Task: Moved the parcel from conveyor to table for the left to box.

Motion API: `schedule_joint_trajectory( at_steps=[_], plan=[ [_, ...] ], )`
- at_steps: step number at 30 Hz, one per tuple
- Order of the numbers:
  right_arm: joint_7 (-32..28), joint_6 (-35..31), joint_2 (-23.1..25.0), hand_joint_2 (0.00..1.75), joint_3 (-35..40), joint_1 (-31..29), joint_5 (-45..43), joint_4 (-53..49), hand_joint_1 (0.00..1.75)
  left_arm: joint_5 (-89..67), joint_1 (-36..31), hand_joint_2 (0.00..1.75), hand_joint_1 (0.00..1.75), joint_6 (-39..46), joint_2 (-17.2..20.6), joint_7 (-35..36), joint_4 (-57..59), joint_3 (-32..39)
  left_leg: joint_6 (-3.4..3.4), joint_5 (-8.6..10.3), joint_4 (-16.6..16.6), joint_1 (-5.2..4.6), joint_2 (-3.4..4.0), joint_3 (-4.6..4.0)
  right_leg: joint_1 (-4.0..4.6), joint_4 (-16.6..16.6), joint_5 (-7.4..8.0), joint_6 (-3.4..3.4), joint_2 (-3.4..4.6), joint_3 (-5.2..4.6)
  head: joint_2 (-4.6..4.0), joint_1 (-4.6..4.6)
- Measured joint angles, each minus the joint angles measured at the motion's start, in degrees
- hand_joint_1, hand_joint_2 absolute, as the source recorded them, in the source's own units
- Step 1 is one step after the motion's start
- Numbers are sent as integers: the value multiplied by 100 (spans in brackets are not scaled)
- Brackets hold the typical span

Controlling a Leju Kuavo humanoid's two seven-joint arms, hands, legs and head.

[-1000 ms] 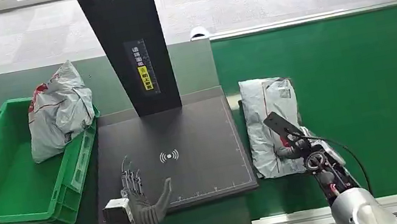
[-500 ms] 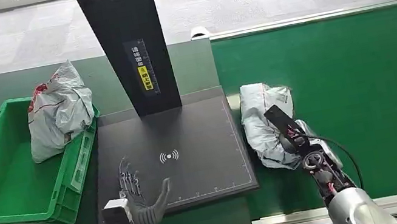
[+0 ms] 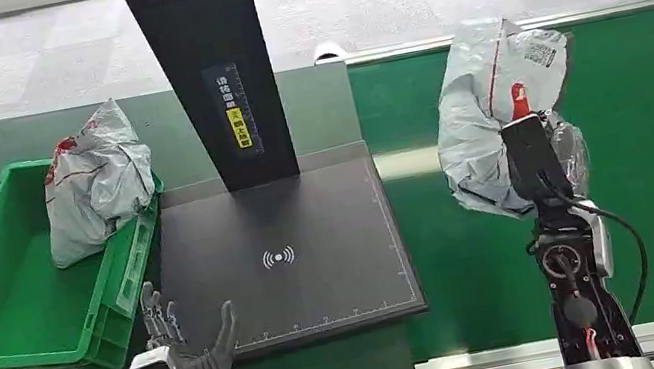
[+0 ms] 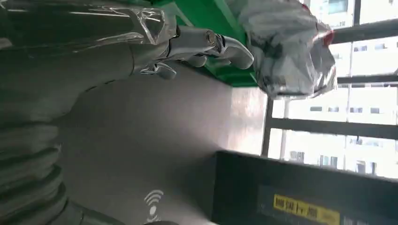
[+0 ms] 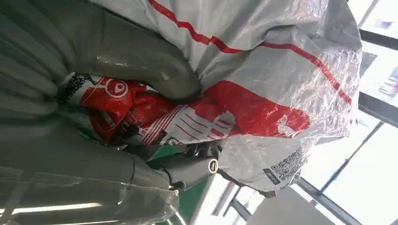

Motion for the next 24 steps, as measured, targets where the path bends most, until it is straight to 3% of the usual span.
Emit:
schedule_joint_trajectory(
  at_steps=[5,16,24],
  plan=[
    [196,252,50,175,331,299,-246,-698,175,424,-5,175,0,2,-50,0,7,129,-1,1,-1,0,7,5,0,0,2,-1,3,6,0,4],
    [269,758,345,175,996,475,-516,-439,175,496,-169,175,0,2,-83,0,166,135,-1,5,0,0,3,1,0,1,2,-1,1,4,0,4],
    [251,1016,719,175,1558,420,-588,446,175,693,-379,175,0,-15,-79,0,402,-35,-3,6,-1,2,3,2,3,1,2,-2,0,2,0,2]
  ],
)
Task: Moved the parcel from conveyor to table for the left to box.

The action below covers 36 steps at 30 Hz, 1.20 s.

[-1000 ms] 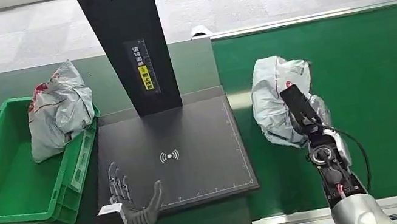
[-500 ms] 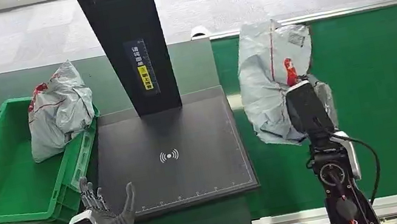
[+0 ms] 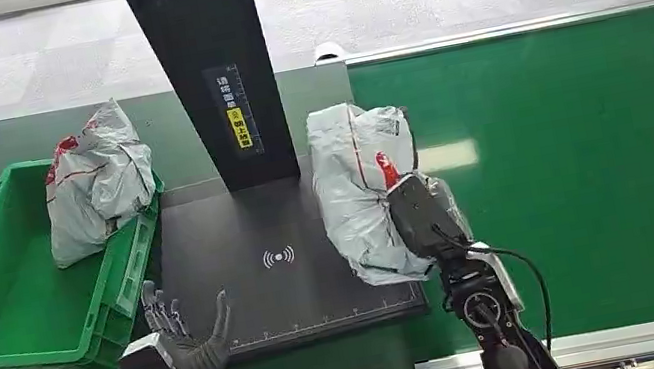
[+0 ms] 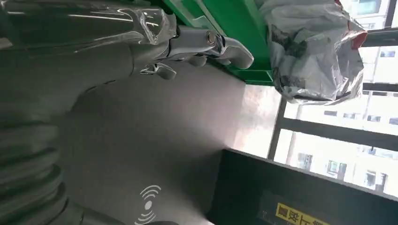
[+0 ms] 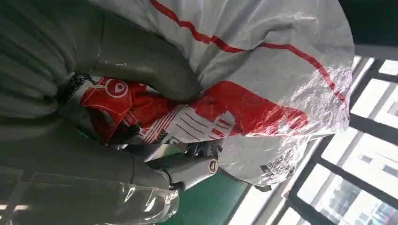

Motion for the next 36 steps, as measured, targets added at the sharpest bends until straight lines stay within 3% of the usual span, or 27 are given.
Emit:
schedule_joint_trajectory(
  at_steps=[5,6,7,12,22,28,36],
  plan=[
    [-9,132,50,175,140,-4,-99,213,175,33,-35,175,0,0,4,0,90,-61,0,0,0,-1,0,-1,-1,0,0,0,0,0,0,0],
    [-13,210,50,175,149,-4,-138,237,105,42,-42,175,0,-2,7,0,107,-72,1,-1,0,-1,0,-2,-1,0,0,0,0,-1,0,0],
    [-13,271,50,175,162,-4,-173,260,0,46,-54,175,0,-6,13,0,125,-90,1,-1,0,-2,0,-2,-2,0,0,0,0,-2,0,0],
    [-33,488,35,175,254,-8,-127,366,0,92,-94,175,0,-50,26,0,186,-134,1,-1,0,-1,-1,-2,-2,-1,0,0,0,-3,0,0],
    [-1388,1522,-166,175,636,123,-628,164,0,-39,-226,175,0,-146,55,-2,394,-263,1,-1,0,-1,0,-1,-1,-1,0,0,1,-5,0,0],
    [-2136,2759,-326,175,610,622,-2230,-468,0,-79,-178,175,0,-125,109,-2,420,-326,2,-3,0,-2,-2,-5,-2,-1,-1,1,0,-7,0,0],
    [-2216,3027,-496,175,420,1093,-2855,-907,0,-160,-116,175,0,-101,138,-2,400,-348,1,-3,0,-1,-1,-1,-2,-2,-1,1,0,-4,0,0]
  ],
)
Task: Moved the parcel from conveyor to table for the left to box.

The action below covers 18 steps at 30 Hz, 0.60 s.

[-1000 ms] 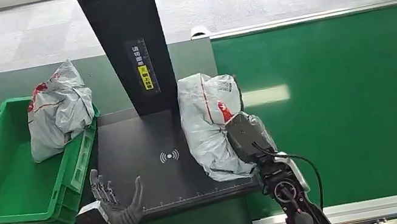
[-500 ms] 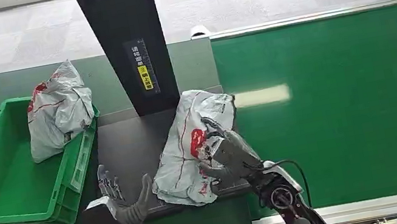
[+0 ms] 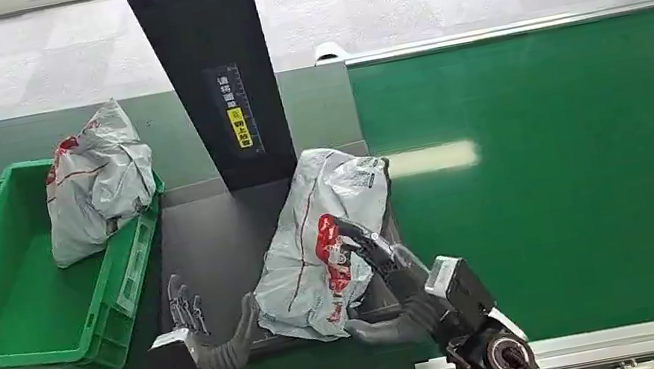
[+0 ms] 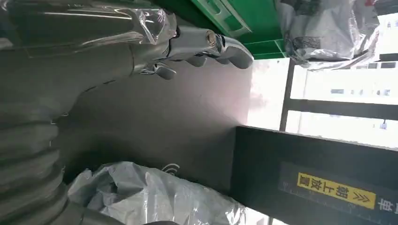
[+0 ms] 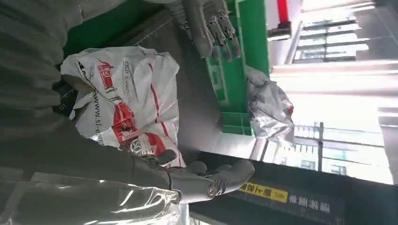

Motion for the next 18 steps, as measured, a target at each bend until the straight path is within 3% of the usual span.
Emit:
schedule_joint_trajectory(
  at_steps=[2,4,9,13,18],
  plan=[
    [-28,-57,-26,175,-162,234,-188,-177,0,-171,-5,175,0,-85,39,0,-44,-58,0,0,1,0,-2,2,0,-1,0,0,-2,-4,0,2],
    [-59,-552,-52,175,-497,631,-27,-551,0,-643,-109,175,0,-249,98,-2,-48,-179,0,0,2,-1,-10,-10,-1,-1,-1,1,-10,-4,0,0],
    [77,-3858,76,175,-1492,1217,1755,-1093,0,-2171,-681,175,0,-616,205,179,11,-483,1,-1,2,-5,-6,-12,-6,-1,1,2,-9,-7,0,-2],
    [23,-4339,392,175,-1772,1436,2419,-880,0,-3607,-1328,175,0,-640,247,964,26,-724,0,1,1,0,-8,-11,-1,0,3,0,-6,-7,0,0],
    [-308,-4840,732,175,-1769,1404,2572,-219,0,-4710,-2049,175,0,-706,238,1658,120,-963,-6,7,0,4,-6,-8,4,5,3,-1,-5,-6,0,0]
  ],
)
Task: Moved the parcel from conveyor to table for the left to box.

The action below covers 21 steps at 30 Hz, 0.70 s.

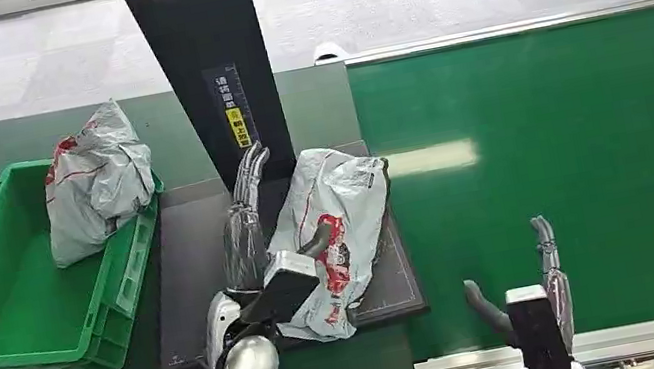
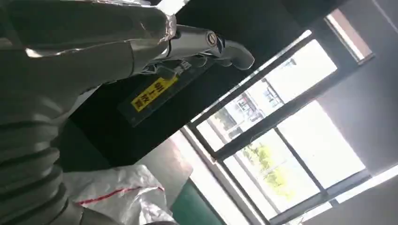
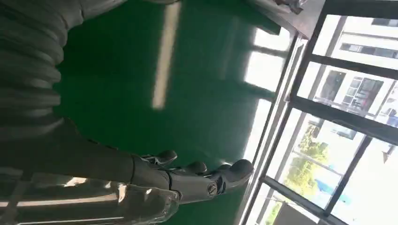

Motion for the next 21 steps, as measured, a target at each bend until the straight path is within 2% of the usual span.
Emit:
schedule_joint_trajectory(
  at_steps=[3,10,13,16,21],
  plan=[
    [35,-232,81,175,232,-3,174,95,0,-777,-417,175,0,-83,-28,508,343,-194,0,1,0,-1,0,-1,-1,1,0,0,0,1,0,2],
    [142,-300,125,175,518,-7,154,164,0,-1007,-760,175,0,-45,-98,636,896,-383,1,-1,1,-4,2,-6,-4,0,0,0,1,-5,0,0],
    [230,-191,125,175,602,-9,1,193,0,-1401,-994,175,0,-904,-146,1154,1372,-484,1,-1,1,-3,0,-6,-4,0,-1,0,0,-4,0,2],
    [275,36,112,175,724,-26,-179,267,0,-1722,-1156,175,0,-1868,-201,1315,2052,-645,1,-1,0,-3,8,-2,-4,0,0,0,6,-5,0,-2],
    [341,333,79,175,737,-31,-174,296,0,-1836,-1461,175,0,-2810,-214,1538,2972,-702,0,1,1,-3,5,-3,-3,1,1,0,5,-4,0,2]
  ],
)
